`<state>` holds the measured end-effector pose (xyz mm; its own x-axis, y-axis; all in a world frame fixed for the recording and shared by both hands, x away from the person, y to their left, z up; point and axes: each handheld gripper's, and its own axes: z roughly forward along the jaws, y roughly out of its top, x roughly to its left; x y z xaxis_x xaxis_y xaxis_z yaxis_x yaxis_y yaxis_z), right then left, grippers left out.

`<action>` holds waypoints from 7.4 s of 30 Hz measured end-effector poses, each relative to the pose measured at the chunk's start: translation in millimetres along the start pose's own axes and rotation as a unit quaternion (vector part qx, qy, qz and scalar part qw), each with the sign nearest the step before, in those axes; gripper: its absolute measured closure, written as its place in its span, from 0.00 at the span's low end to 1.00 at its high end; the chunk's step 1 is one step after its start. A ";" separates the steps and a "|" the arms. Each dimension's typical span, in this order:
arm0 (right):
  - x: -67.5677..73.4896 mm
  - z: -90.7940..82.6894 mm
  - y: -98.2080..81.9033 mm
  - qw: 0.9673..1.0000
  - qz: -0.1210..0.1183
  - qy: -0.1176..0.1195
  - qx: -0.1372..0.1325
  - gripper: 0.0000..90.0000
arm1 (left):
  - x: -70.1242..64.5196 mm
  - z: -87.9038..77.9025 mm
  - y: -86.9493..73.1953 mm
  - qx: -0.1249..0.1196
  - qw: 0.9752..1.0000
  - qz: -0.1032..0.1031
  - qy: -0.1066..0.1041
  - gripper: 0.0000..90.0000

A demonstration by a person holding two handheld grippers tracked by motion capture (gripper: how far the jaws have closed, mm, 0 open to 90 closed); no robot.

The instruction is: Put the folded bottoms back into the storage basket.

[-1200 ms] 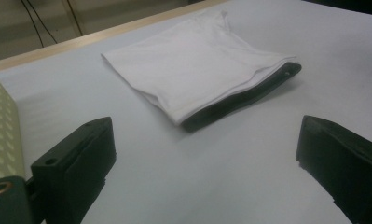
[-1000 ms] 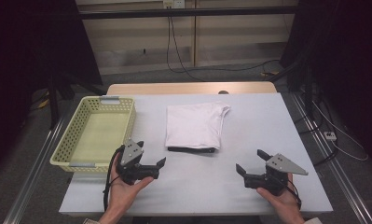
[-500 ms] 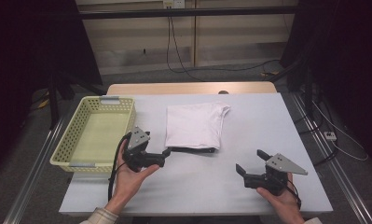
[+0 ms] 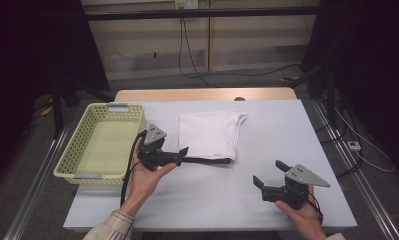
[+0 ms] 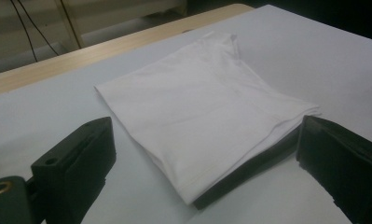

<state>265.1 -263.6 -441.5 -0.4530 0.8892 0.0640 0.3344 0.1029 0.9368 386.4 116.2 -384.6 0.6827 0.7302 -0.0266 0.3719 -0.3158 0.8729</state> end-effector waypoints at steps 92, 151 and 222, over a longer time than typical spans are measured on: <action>-0.3 2.4 -0.9 1.000 0.002 0.008 0.010 0.06 | 59.4 131.5 -0.1 0.183 0.963 -0.199 -0.003 0.85; -0.6 3.6 -0.5 1.000 0.005 0.006 0.009 0.06 | 62.1 111.9 24.3 0.085 0.985 -0.142 -0.047 0.96; -1.3 3.5 -0.3 1.000 0.005 0.003 0.009 0.06 | 71.3 -19.0 67.4 -0.080 0.995 -0.059 -0.013 0.97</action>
<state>268.5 -263.2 -443.1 -0.4543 0.8877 0.0753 0.3544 0.1025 0.9294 448.2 158.5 -318.4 0.6575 0.7394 -0.1450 0.3469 -0.1263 0.9293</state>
